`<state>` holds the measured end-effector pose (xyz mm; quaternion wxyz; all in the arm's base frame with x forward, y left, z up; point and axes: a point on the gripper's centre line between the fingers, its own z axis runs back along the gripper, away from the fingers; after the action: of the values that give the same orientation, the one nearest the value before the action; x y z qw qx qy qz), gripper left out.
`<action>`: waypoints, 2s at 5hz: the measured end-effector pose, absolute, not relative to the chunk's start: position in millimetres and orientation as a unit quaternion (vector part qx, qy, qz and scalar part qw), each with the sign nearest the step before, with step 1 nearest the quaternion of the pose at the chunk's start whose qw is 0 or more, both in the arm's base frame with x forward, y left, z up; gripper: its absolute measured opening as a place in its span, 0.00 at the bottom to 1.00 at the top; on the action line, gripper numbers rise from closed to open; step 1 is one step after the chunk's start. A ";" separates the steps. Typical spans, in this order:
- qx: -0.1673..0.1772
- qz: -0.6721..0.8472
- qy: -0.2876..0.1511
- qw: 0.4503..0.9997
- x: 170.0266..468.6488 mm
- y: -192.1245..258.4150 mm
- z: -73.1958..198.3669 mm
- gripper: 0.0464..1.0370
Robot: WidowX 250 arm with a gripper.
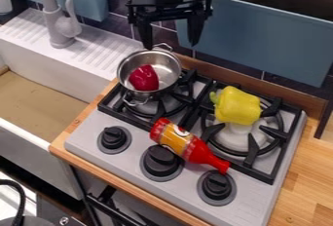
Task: Put the red object on the right stove
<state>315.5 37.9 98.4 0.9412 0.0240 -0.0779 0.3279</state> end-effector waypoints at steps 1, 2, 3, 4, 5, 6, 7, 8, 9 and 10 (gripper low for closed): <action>0.027 0.327 -0.060 0.943 312.3 37.2 87.5 0.96; 0.026 0.332 -0.064 0.941 313.0 46.9 85.2 0.96; 0.026 0.350 -0.065 0.934 315.1 61.2 76.4 0.96; 0.032 0.376 -0.078 0.923 317.9 74.6 63.2 0.96; 0.029 0.412 -0.091 0.906 317.9 78.9 55.2 0.96; 0.029 0.450 -0.096 0.887 316.2 83.5 41.7 0.96; 0.028 0.479 -0.102 0.872 316.7 84.3 34.3 0.96; 0.026 0.505 -0.112 0.855 315.8 82.5 28.0 0.96; 0.031 0.515 -0.104 0.851 312.1 82.8 20.6 0.96; 0.043 0.519 -0.110 0.846 306.5 80.8 12.0 0.96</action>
<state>306.5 80.8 12.0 0.8463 0.0431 -0.1101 0.5195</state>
